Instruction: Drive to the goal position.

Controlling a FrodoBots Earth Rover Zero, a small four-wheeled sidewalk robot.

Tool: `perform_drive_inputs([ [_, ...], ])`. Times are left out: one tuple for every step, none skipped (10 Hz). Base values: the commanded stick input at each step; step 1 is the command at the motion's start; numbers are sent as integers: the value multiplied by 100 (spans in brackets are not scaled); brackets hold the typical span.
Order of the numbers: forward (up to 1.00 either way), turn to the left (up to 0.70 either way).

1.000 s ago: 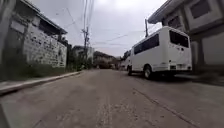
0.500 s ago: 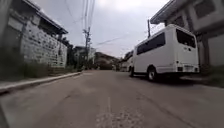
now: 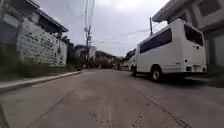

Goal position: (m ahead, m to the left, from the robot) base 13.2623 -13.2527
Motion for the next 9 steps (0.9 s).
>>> perform_drive_inputs([
  [70, 0],
  [70, 0],
  [70, 0],
  [70, 0],
  [70, 0],
  [70, 0],
  [70, 0],
  [70, 0],
  [70, 0],
])
